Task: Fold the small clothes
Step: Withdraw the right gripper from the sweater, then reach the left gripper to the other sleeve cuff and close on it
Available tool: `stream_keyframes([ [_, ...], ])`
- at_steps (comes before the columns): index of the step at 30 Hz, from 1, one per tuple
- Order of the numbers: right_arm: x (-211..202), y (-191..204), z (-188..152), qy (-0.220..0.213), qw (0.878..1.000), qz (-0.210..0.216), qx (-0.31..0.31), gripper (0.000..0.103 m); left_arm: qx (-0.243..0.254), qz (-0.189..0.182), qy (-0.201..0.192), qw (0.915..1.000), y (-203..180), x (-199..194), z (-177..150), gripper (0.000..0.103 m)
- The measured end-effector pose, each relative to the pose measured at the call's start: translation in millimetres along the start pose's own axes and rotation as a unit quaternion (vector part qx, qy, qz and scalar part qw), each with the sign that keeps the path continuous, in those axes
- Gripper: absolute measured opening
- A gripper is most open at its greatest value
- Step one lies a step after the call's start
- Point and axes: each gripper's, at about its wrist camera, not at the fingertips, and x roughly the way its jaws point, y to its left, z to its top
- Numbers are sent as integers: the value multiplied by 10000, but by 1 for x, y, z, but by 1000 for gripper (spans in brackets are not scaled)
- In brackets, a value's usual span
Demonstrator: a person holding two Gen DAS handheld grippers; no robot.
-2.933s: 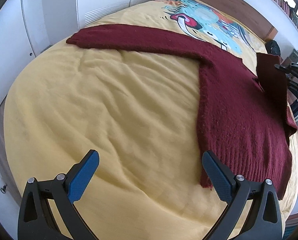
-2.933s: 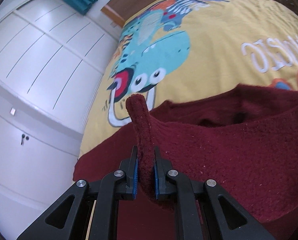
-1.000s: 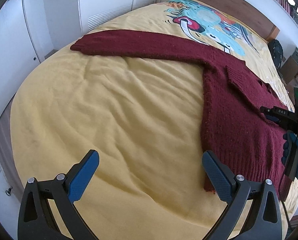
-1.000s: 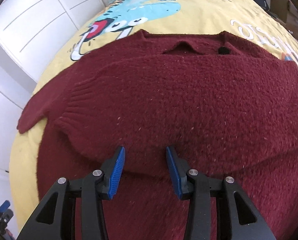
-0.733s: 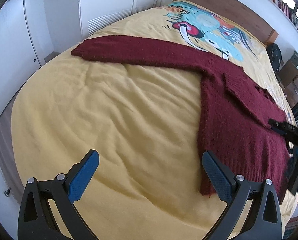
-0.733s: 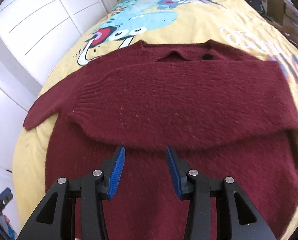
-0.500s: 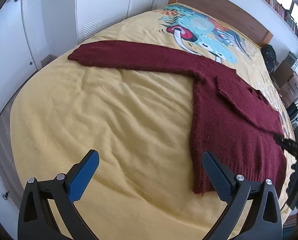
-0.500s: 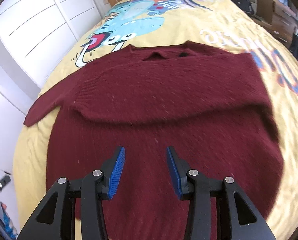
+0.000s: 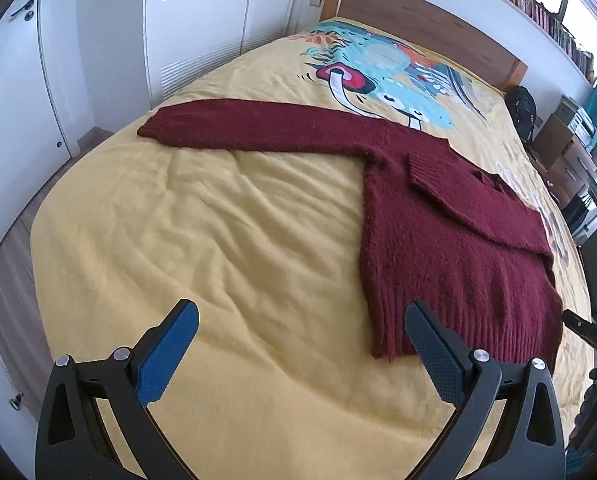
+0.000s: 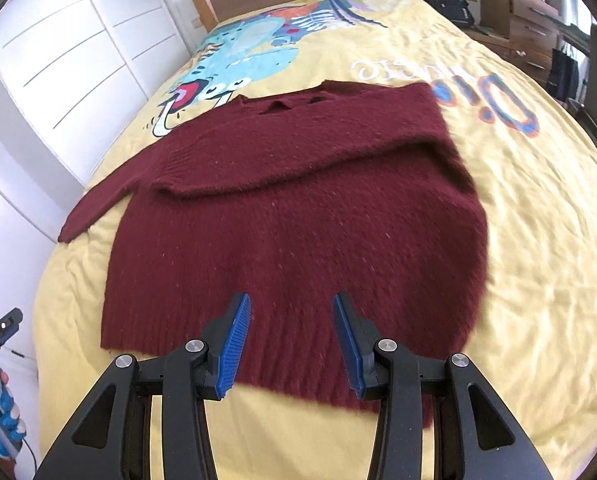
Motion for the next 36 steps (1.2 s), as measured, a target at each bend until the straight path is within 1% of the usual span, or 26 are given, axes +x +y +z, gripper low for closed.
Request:
stream_keyframes([
  [5, -15, -15, -16, -102, 9998, -50, 152, 44, 16, -30, 59, 10000, 2, 2, -3, 102],
  [11, -20, -33, -28, -149, 9988, -163, 440, 45, -67, -63, 70, 9999, 11, 9, 2, 102],
  [17, -17, -40, -31, -102, 9981, -331, 504, 45, -317, 29, 101, 9994, 36, 26, 18, 102],
  [22, -8, -43, -29, 5, 9973, -482, 556, 45, -543, 178, 40, 9984, 67, 45, 47, 102],
  [28, 10, -45, -18, 114, 9957, -596, 703, 45, -616, 441, -43, 9971, 104, 72, 88, 102],
  [30, 17, -45, -14, 151, 9954, -628, 711, 45, -699, 484, -40, 9964, 117, 83, 101, 102],
  [36, 38, -37, -1, 282, 9951, -702, 634, 45, -1151, 486, 26, 9922, 162, 126, 142, 102],
])
